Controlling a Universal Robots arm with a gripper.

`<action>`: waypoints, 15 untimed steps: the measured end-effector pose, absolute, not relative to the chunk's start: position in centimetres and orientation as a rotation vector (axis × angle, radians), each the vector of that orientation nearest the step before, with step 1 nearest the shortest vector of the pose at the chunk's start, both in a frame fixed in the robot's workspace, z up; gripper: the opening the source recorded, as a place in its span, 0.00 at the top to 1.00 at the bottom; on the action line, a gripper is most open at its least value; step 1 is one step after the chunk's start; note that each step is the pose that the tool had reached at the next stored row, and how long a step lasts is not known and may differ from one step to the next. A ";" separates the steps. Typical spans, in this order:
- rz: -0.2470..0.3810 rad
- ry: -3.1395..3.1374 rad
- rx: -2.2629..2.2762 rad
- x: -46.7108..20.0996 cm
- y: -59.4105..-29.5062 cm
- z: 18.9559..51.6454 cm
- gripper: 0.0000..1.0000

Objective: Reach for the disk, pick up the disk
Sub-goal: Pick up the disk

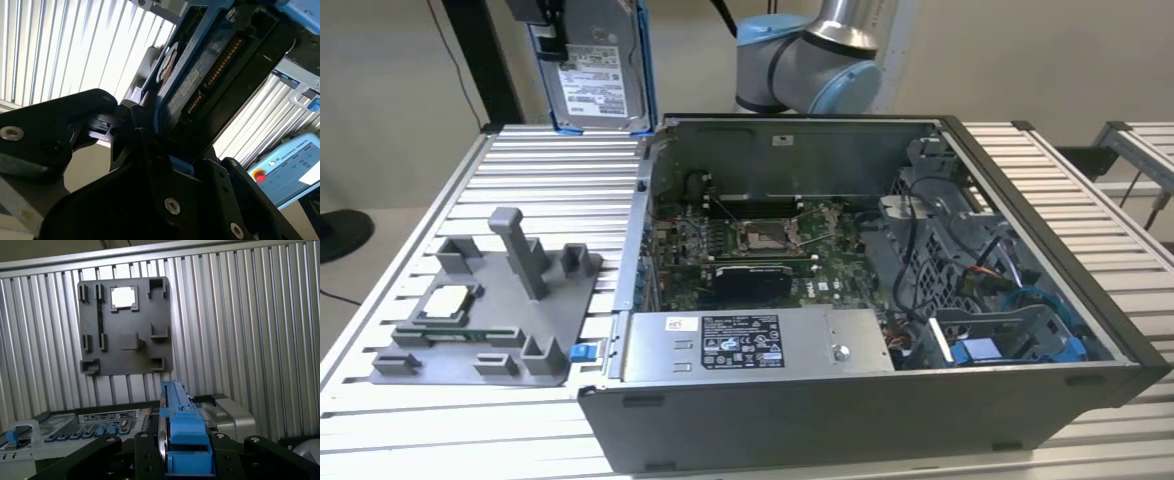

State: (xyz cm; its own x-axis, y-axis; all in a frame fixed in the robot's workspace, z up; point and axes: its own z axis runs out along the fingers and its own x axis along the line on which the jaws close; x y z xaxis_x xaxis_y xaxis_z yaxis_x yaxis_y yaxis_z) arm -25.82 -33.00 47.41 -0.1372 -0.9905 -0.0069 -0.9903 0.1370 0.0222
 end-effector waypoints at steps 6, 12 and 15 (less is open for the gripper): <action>-0.033 -2.362 2.057 -24.0 -33.0 47.4 1.00; -0.033 -2.362 2.057 -22.4 -33.0 47.4 1.00; -0.033 -2.362 2.057 -21.5 -33.0 47.4 1.00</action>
